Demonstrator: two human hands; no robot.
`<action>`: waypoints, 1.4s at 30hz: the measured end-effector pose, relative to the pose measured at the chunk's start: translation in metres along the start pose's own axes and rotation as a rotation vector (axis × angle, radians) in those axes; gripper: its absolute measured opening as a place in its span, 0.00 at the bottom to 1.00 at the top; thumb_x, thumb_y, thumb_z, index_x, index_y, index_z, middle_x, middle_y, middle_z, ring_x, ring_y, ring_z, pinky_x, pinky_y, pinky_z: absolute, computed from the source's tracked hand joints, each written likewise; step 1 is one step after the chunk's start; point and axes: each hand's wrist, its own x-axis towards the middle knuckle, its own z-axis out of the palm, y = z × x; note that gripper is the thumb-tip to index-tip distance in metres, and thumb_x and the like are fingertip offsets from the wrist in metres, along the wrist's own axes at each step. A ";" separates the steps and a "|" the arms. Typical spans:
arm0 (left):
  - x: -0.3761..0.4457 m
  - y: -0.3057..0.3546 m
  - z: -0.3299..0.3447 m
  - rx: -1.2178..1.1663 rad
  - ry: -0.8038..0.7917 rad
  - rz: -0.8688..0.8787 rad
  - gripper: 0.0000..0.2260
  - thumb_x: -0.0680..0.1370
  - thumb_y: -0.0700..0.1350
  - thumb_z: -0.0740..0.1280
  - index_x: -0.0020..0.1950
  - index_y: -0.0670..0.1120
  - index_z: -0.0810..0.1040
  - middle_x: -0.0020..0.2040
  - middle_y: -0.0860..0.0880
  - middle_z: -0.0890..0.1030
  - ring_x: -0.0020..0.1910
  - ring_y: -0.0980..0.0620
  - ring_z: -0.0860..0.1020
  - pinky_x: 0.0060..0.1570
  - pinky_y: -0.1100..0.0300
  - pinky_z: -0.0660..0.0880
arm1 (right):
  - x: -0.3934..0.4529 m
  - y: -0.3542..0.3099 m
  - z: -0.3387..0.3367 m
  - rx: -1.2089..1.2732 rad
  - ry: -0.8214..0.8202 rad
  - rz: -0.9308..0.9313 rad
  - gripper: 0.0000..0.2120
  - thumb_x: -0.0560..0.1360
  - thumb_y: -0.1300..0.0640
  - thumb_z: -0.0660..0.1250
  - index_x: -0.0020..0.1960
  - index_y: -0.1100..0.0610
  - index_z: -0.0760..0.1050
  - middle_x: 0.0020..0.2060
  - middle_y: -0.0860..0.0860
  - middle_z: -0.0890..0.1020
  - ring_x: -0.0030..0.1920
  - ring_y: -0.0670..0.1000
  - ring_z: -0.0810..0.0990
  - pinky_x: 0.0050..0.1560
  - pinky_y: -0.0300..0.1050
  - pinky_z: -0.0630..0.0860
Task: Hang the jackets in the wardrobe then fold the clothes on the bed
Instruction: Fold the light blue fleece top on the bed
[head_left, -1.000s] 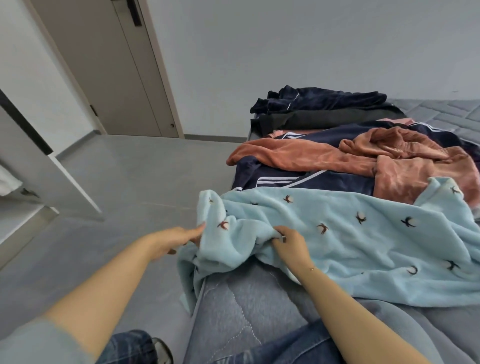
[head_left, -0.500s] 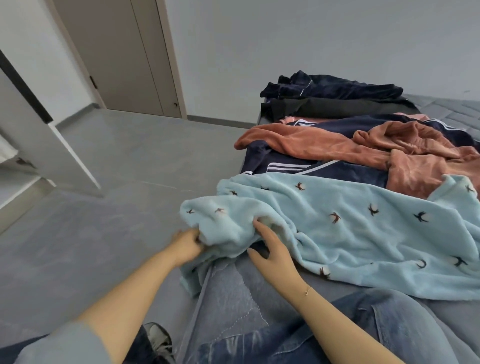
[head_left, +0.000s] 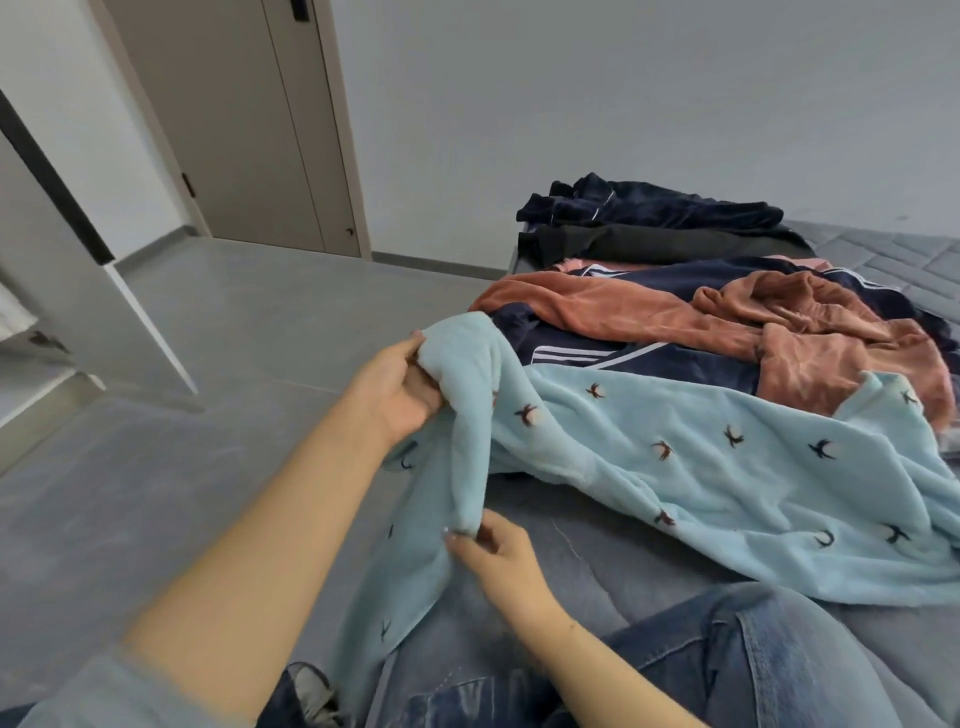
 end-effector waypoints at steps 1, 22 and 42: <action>0.000 0.001 -0.001 -0.080 -0.001 0.017 0.15 0.85 0.44 0.56 0.62 0.36 0.75 0.50 0.38 0.84 0.48 0.44 0.84 0.43 0.51 0.80 | 0.004 -0.006 -0.008 -0.038 0.055 -0.031 0.05 0.78 0.63 0.66 0.48 0.66 0.76 0.41 0.55 0.80 0.43 0.48 0.76 0.45 0.42 0.73; 0.015 -0.120 0.003 1.447 0.071 0.232 0.11 0.76 0.43 0.71 0.56 0.44 0.75 0.54 0.48 0.79 0.47 0.51 0.77 0.40 0.60 0.71 | -0.022 -0.154 -0.290 -1.489 0.470 -0.016 0.11 0.73 0.58 0.65 0.54 0.48 0.77 0.54 0.53 0.76 0.56 0.59 0.76 0.48 0.48 0.71; 0.100 -0.195 -0.038 2.264 -0.066 0.542 0.51 0.70 0.63 0.72 0.77 0.61 0.36 0.80 0.51 0.45 0.76 0.41 0.53 0.70 0.40 0.57 | -0.029 0.010 -0.341 0.567 0.886 0.269 0.47 0.69 0.59 0.77 0.78 0.53 0.51 0.63 0.55 0.74 0.56 0.58 0.79 0.50 0.54 0.82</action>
